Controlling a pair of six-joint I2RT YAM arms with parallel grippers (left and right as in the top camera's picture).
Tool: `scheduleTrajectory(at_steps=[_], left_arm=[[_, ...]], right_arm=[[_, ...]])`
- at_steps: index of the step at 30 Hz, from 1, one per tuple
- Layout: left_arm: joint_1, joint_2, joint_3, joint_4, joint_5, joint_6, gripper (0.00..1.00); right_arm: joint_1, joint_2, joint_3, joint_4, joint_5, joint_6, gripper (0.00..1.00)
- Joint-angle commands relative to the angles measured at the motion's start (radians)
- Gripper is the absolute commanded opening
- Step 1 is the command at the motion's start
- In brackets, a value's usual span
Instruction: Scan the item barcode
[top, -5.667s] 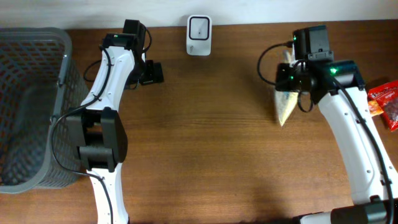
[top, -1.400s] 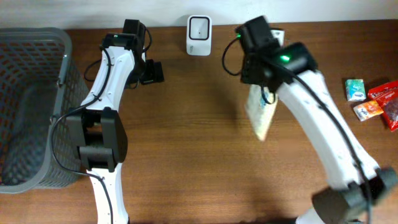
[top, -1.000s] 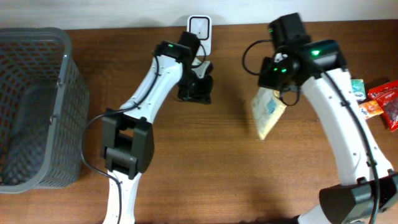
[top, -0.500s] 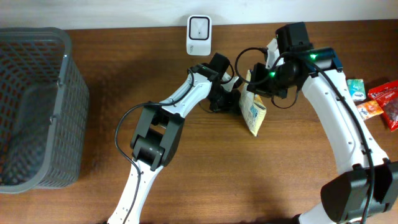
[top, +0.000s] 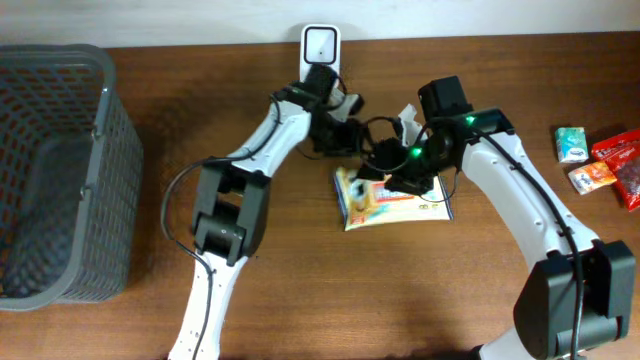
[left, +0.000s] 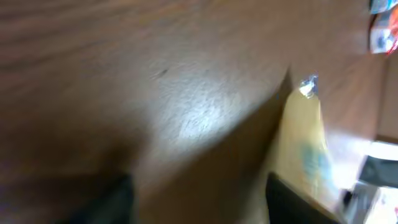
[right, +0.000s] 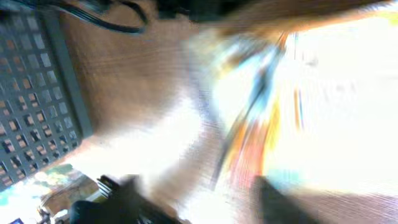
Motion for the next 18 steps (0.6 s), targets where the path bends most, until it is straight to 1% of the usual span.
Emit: scheduleTrajectory(at_steps=[1, 2, 3, 4, 5, 7, 8, 9, 10, 11, 12, 13, 14, 15, 16, 18], left_arm=[[0.097, -0.028, 0.145, -0.165, -0.241, 0.071, 0.76], [0.113, -0.029, 0.211, -0.246, -0.341, 0.071, 0.8], [0.126, -0.029, 0.26, -0.315, -0.468, 0.071, 0.93], [0.13, -0.029, 0.278, -0.349, -0.562, 0.07, 0.99], [0.133, -0.029, 0.278, -0.371, -0.662, 0.045, 0.99], [0.145, -0.028, 0.273, -0.402, -0.778, -0.075, 0.99], [0.158, -0.028, 0.273, -0.41, -0.783, -0.127, 0.99], [0.169, -0.028, 0.273, -0.416, -0.782, -0.142, 0.99], [0.175, -0.028, 0.273, -0.421, -0.783, -0.142, 0.99], [0.182, -0.028, 0.273, -0.43, -0.782, -0.142, 0.99], [0.191, -0.028, 0.273, -0.443, -0.781, -0.142, 0.99], [0.2, -0.028, 0.27, -0.462, -0.78, -0.142, 0.99], [0.206, -0.028, 0.268, -0.48, -0.78, -0.141, 0.99], [0.207, -0.028, 0.267, -0.492, -0.78, -0.141, 0.99], [0.207, -0.028, 0.267, -0.495, -0.78, -0.141, 0.99], [0.207, -0.028, 0.267, -0.494, -0.78, -0.141, 0.99]], right_arm=[[0.013, -0.005, 0.009, 0.001, 0.013, -0.036, 0.95], [0.005, -0.005, 0.042, -0.021, 0.069, -0.063, 1.0], [-0.013, -0.005, 0.077, -0.042, 0.145, -0.063, 0.99], [-0.042, -0.005, 0.098, -0.051, 0.213, -0.062, 0.99], [-0.069, -0.005, 0.098, -0.059, 0.297, -0.037, 0.99], [-0.105, -0.003, 0.09, -0.087, 0.409, 0.064, 0.99], [-0.115, -0.004, 0.088, -0.078, 0.397, 0.074, 0.99], [-0.117, -0.004, 0.089, -0.077, 0.357, 0.072, 0.88], [-0.118, -0.004, 0.089, -0.066, 0.36, 0.073, 0.87], [-0.119, -0.003, 0.087, -0.05, 0.363, 0.085, 0.89], [-0.111, 0.005, 0.084, -0.043, 0.363, 0.124, 0.99], [-0.1, 0.02, 0.076, -0.045, 0.364, 0.166, 0.99], [-0.085, 0.04, 0.055, -0.048, 0.364, 0.286, 0.95], [-0.069, 0.058, 0.012, -0.034, 0.362, 0.459, 0.95], [-0.057, 0.069, -0.019, -0.016, 0.363, 0.549, 0.95], [-0.037, 0.087, -0.074, 0.023, 0.361, 0.679, 0.94]])
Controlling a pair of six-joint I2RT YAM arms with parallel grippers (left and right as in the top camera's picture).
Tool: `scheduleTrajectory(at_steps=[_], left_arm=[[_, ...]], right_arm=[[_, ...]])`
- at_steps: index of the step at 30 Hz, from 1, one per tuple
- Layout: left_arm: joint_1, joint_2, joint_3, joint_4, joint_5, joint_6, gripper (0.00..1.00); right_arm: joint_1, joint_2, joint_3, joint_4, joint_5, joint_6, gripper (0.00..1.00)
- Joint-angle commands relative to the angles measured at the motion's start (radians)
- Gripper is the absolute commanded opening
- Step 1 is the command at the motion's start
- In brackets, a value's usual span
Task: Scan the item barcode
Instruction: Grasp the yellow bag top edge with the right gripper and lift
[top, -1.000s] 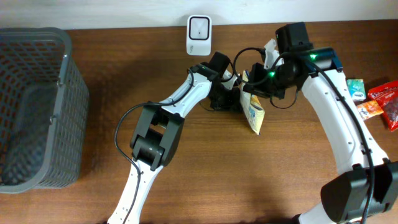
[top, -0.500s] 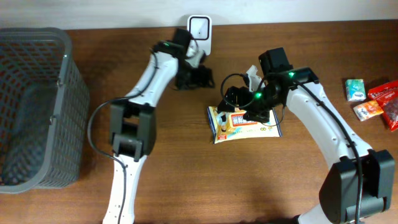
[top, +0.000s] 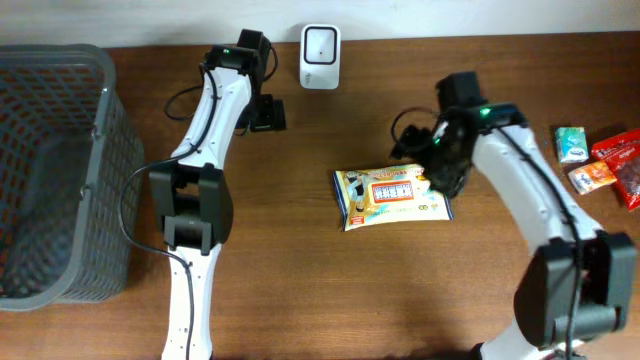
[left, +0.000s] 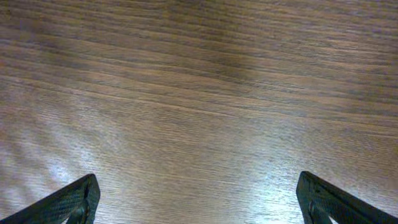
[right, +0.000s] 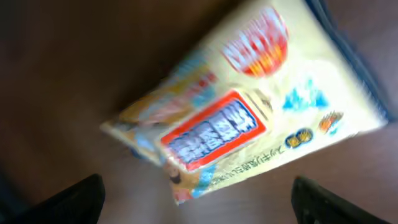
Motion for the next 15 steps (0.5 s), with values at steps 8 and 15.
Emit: scheduleTrajectory(at_steps=[8, 15], left_arm=[[-0.001, -0.023, 0.0, 0.008, -0.013, -0.01, 0.99], [-0.001, -0.023, 0.0, 0.008, -0.013, -0.01, 0.99]], right_arm=[[0.059, 0.052, -0.285, 0.334, 0.121, 0.51, 0.93], [0.063, 0.114, -0.357, 0.42, 0.121, 0.509, 0.04]])
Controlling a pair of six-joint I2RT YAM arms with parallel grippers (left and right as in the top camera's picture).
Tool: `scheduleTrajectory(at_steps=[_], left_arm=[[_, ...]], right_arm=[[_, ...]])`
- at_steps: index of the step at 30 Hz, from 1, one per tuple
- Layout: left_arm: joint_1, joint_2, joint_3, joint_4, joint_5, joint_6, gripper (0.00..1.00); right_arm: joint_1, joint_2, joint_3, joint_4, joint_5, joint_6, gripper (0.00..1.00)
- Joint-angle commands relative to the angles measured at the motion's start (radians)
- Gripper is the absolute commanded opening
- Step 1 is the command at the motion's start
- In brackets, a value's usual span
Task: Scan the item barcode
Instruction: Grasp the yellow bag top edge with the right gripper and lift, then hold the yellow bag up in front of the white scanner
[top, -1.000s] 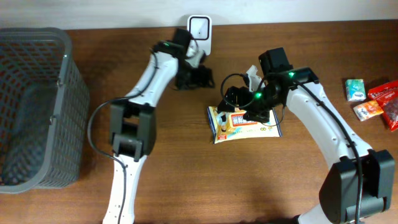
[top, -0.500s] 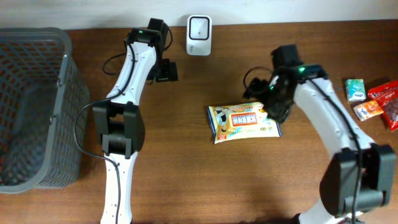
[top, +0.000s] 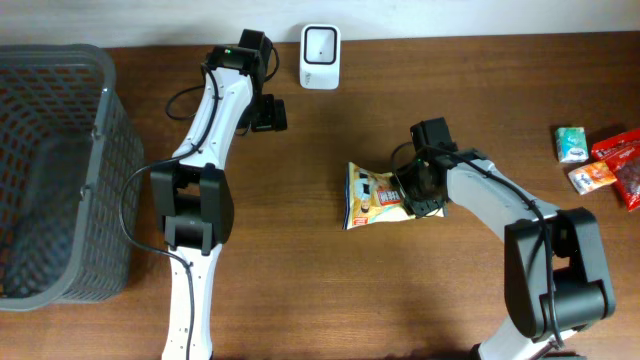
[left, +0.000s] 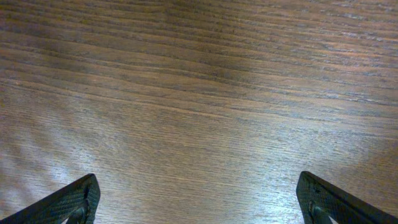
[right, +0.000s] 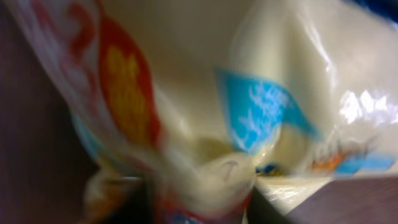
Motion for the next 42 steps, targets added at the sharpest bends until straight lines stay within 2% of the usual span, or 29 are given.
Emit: scheduleTrajectory(at_steps=[1, 4, 7, 9, 11, 14, 18, 21, 22, 23, 24, 26, 32, 37, 40, 42], left_arm=[[0.0, -0.023, 0.0, 0.002, -0.008, -0.01, 0.99], [0.0, -0.023, 0.0, 0.002, -0.008, -0.01, 0.99], [0.0, -0.023, 0.0, 0.002, -0.008, -0.01, 0.99], [0.0, -0.023, 0.0, 0.002, -0.008, -0.01, 0.99], [0.0, -0.023, 0.0, 0.002, -0.008, -0.01, 0.99], [0.0, -0.023, 0.0, 0.002, -0.008, -0.01, 0.99], [0.0, -0.023, 0.0, 0.002, -0.008, -0.01, 0.99], [0.0, -0.023, 0.0, 0.002, -0.008, -0.01, 0.99], [0.0, -0.023, 0.0, 0.002, -0.008, -0.01, 0.99], [0.0, -0.023, 0.0, 0.002, -0.008, -0.01, 0.99], [0.0, -0.023, 0.0, 0.002, -0.008, -0.01, 0.99], [0.0, -0.023, 0.0, 0.002, -0.008, -0.01, 0.99], [0.0, -0.023, 0.0, 0.002, -0.008, -0.01, 0.99], [0.0, -0.023, 0.0, 0.002, -0.008, -0.01, 0.99], [0.0, -0.023, 0.0, 0.002, -0.008, -0.01, 0.99], [0.0, -0.023, 0.0, 0.002, -0.008, -0.01, 0.99]], right_arm=[[0.013, 0.072, -0.037, -0.005, 0.034, -0.037, 0.04], [0.013, 0.072, 0.05, -0.004, -0.013, -0.231, 0.04], [0.013, 0.072, 0.212, 0.076, -0.032, -0.527, 0.05], [0.013, 0.072, 0.32, 0.212, -0.03, -0.69, 0.04], [0.013, 0.073, 0.329, 0.422, -0.028, -0.853, 0.04], [0.013, 0.091, 0.329, 0.722, 0.058, -0.892, 0.04], [0.033, 0.198, 0.332, 1.005, 0.064, -0.892, 0.04], [0.067, 0.309, 0.402, 1.04, 0.048, -0.937, 0.04], [0.082, 0.337, 0.434, 1.025, 0.033, -1.039, 0.04], [0.109, 0.353, 0.478, 0.957, 0.039, -1.236, 0.04], [0.128, 0.353, 0.503, 0.904, 0.056, -1.365, 0.04], [0.151, 0.353, 0.548, 0.825, 0.138, -1.516, 0.04], [0.156, 0.378, 0.554, 0.823, 0.11, -1.547, 0.04], [0.155, 0.387, 0.554, 0.982, 0.125, -1.535, 0.04], [0.154, 0.418, 0.554, 1.0, 0.169, -1.535, 0.04], [0.151, 0.457, 0.562, 1.007, 0.169, -1.48, 0.04]])
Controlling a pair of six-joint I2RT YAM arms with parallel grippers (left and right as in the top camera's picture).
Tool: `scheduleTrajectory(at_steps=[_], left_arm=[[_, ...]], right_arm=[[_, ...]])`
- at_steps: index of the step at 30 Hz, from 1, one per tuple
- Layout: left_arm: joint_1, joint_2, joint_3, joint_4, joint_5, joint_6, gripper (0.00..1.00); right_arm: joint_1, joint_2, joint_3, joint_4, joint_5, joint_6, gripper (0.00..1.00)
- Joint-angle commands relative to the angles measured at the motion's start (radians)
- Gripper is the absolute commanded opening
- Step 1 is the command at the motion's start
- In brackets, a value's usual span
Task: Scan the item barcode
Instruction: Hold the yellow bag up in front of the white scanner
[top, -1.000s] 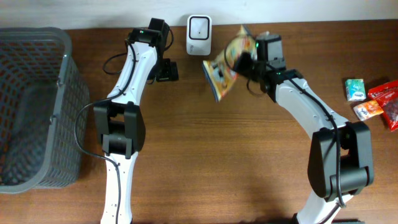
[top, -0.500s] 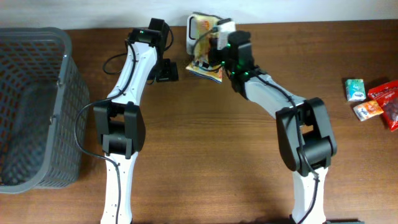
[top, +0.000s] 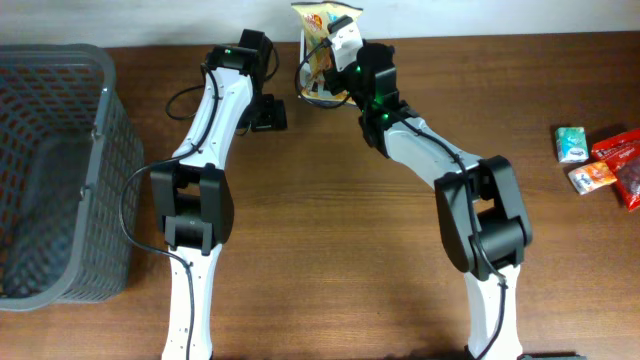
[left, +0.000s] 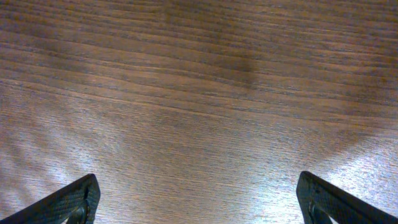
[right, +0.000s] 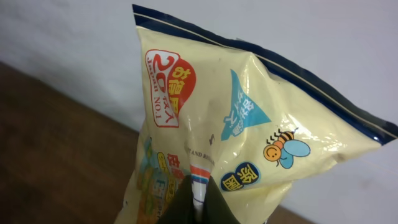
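A yellow snack bag (top: 322, 40) hangs upright at the back middle of the table, where it covers the white scanner. My right gripper (top: 340, 52) is shut on a fold low on the bag (right: 236, 118). In the right wrist view its dark fingers (right: 214, 202) pinch the fold, and the gripper (right: 198, 194) faces the pale wall. No barcode shows in either view. My left gripper (top: 270, 112) stands open over bare wood just left of the bag. Its fingertips (left: 81, 198) are far apart, and the gripper (left: 198, 180) holds nothing.
A grey mesh basket (top: 100, 120) fills the left end of the table. Several small snack packets (top: 600, 160) lie at the right edge. The brown table (top: 350, 250) ends at the wall just behind the bag.
The bag was lying at mid-table with my right gripper down on its right end. It is now lifted and held upright at the back by the scanner. The left arm has not moved.
Both arms were first crowded over the bag at mid-table. Then my left gripper was open at the back left and my right gripper was open above the lying bag. My right gripper then closed in on the bag's end, and now holds it up before the scanner.
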Motion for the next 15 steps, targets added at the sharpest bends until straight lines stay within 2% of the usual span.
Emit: scheduleTrajectory(at_steps=[1, 3, 6, 10, 14, 15], left_arm=[[0.0, -0.023, 0.0, 0.002, -0.007, -0.01, 0.99], [0.0, -0.023, 0.0, 0.001, -0.007, -0.01, 0.99], [0.0, -0.023, 0.0, 0.001, -0.007, -0.01, 0.99], [0.0, -0.023, 0.0, 0.001, -0.007, -0.01, 0.99], [0.0, -0.023, 0.0, 0.002, -0.007, -0.01, 0.99], [0.0, -0.023, 0.0, 0.001, -0.007, -0.01, 0.99]], right_arm=[[-0.011, 0.065, 0.054, 0.025, 0.023, 0.09, 0.04], [-0.015, 0.065, 0.118, 0.034, 0.023, 0.112, 0.04], [-0.032, 0.066, 0.238, -0.046, 0.019, 0.112, 0.04], [-0.037, 0.1, 0.248, -0.182, 0.019, 0.115, 0.04], [-0.034, 0.121, 0.248, -0.184, 0.019, 0.129, 0.04], [-0.034, 0.121, 0.248, -0.185, 0.017, 0.185, 0.04]])
